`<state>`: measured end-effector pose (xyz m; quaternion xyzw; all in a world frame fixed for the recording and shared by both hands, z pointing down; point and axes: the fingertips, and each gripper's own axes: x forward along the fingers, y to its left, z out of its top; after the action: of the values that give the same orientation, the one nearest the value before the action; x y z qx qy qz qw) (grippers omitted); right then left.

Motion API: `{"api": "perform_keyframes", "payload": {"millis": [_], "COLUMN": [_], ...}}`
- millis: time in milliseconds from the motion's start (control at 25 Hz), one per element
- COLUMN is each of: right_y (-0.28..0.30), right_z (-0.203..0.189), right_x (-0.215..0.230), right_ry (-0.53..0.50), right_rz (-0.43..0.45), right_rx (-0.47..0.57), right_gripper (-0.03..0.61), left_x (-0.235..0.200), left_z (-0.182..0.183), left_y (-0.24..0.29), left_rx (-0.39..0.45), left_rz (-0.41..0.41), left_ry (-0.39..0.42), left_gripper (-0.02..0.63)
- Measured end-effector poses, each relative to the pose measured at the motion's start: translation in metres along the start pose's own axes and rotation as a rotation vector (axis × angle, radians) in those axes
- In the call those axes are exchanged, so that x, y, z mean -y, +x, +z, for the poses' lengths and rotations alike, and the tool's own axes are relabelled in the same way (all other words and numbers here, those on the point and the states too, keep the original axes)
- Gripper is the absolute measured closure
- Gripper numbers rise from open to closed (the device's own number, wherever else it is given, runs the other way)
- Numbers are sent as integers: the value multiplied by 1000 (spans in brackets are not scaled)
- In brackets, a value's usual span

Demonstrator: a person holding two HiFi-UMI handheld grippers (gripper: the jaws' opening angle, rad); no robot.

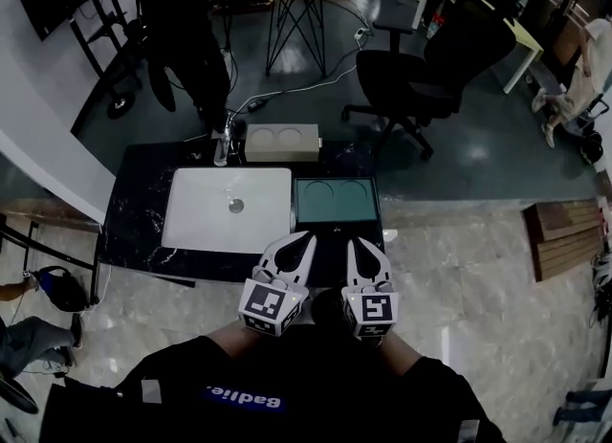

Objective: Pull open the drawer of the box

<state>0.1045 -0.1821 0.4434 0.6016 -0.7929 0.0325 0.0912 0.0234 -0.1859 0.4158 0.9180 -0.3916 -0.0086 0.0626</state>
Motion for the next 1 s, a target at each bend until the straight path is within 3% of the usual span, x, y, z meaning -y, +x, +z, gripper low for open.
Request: {"api": "perform_keyframes", "payload": {"millis": [760, 1000], "right_y": [28, 36], "right_z": [-64, -83], "right_x": [9, 6], "right_ry": [13, 23], "right_rz": [32, 38], "right_rx": [-112, -169], "right_gripper": [575, 542], "left_x": [1, 1], "left_z": [-4, -3], "left_y": [9, 6], "left_rx": [-26, -25], "left_rz": [6, 10], "left_ry": [17, 22], "left_gripper": [626, 626]}}
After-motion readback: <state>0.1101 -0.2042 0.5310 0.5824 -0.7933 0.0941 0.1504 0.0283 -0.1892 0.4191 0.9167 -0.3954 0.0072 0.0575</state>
